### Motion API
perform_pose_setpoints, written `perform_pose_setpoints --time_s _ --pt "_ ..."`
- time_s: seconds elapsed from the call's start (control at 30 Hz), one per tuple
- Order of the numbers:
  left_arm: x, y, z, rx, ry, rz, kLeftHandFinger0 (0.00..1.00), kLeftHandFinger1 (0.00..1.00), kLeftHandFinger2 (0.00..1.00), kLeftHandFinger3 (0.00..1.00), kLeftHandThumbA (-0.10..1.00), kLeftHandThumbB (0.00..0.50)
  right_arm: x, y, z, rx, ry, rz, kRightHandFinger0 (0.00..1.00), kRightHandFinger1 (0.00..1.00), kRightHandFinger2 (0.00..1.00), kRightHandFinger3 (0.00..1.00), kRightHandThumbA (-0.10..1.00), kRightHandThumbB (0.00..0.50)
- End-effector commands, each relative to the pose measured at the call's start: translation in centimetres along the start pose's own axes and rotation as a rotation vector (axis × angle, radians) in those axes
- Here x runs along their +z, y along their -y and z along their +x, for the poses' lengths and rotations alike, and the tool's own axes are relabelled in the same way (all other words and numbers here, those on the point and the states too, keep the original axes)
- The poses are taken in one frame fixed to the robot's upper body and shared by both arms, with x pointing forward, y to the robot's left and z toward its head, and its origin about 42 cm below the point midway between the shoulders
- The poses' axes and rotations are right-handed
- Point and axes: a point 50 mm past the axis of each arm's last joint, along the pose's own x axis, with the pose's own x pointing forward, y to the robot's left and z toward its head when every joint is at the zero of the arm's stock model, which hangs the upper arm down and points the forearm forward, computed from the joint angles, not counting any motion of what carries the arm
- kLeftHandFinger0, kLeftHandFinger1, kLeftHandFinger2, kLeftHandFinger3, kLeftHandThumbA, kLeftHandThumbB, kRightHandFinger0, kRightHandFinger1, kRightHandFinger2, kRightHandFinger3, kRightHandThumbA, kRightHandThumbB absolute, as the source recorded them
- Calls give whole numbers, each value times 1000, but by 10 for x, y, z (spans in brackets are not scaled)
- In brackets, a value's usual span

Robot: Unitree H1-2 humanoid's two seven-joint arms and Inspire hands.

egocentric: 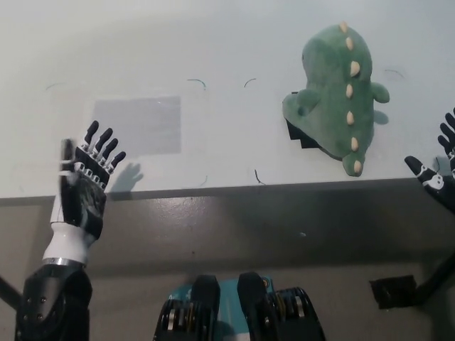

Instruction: Use both hands to pick up a dinasour on the right side and move it to the left side

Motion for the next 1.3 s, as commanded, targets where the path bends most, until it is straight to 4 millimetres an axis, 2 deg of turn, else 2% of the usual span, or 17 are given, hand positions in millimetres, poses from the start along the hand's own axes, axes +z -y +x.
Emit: perform_pose_setpoints --time_s 0.0,0.13,0.27,0.43,0.47,0.5,0.57,0.6,0.77,0.9,0.93,1.0,1.07,1.1,1.2,1.23,1.27 --pt "16 -1 -4 -30 93 -11 1000 1000 1000 1000 1000 387 21 1 8 8 129 -5 1000 1000 1000 1000 1000 247" --pt "23 -1 0 -17 124 -12 1000 1000 1000 1000 1000 404 26 0 13 1 156 -25 1000 1000 1000 1000 1000 257" --pt "48 13 12 -39 200 -15 1000 1000 1000 1000 1000 409 40 -3 14 0 212 -15 1000 1000 1000 1000 1000 248" --pt "77 27 25 -72 246 3 1000 1000 1000 1000 1000 446 55 -8 14 6 234 -41 1000 1000 1000 1000 1000 321" --pt "87 29 32 -96 263 20 1000 1000 1000 1000 1000 421 62 -10 19 23 252 -51 1000 1000 1000 1000 1000 315" --pt "97 33 43 -111 282 49 1000 1000 1000 1000 1000 415 69 -10 28 31 265 -71 1000 1000 1000 1000 1000 333" --pt "106 34 51 -117 300 61 1000 1000 1000 1000 1000 415 74 -13 36 35 281 -72 1000 1000 1000 1000 1000 321" --pt "122 42 70 -150 329 58 1000 1000 1000 1000 1000 405 86 -11 46 41 300 -89 1000 1000 1000 1000 1000 323" --pt "145 65 109 -234 361 55 1000 1000 1000 1000 1000 376 114 -12 60 38 336 -108 1000 1000 1000 1000 1000 331" --pt "160 95 149 -315 355 62 1000 1000 1000 1000 1000 442 143 -18 80 41 395 -133 1000 1000 1000 1000 1000 306" --pt "169 113 167 -343 342 65 1000 1000 1000 1000 1000 467 155 -20 89 44 399 -126 1000 1000 1000 1000 1000 278" --pt "180 134 183 -377 343 47 1000 1000 1000 1000 1000 483 167 -23 97 42 403 -115 1000 1000 1000 1000 1000 239" --pt "184 138 188 -375 349 50 1000 1000 1000 1000 1000 487 170 -29 105 48 400 -96 1000 1000 1000 1000 1000 202" --pt "188 149 196 -383 338 42 1000 1000 1000 1000 1000 487 175 -30 111 53 395 -88 1000 1000 1000 1000 1000 195" --pt "189 155 201 -388 331 41 1000 1000 1000 1000 1000 489 179 -31 114 53 393 -90 1000 1000 1000 1000 1000 192" --pt "191 174 216 -411 297 12 1000 1000 1000 1000 1000 449 187 -29 129 49 386 -103 1000 1000 1000 1000 1000 159" --pt "190 177 218 -414 290 9 1000 1000 1000 1000 1000 449 188 -29 132 48 378 -104 1000 1000 1000 1000 1000 157"
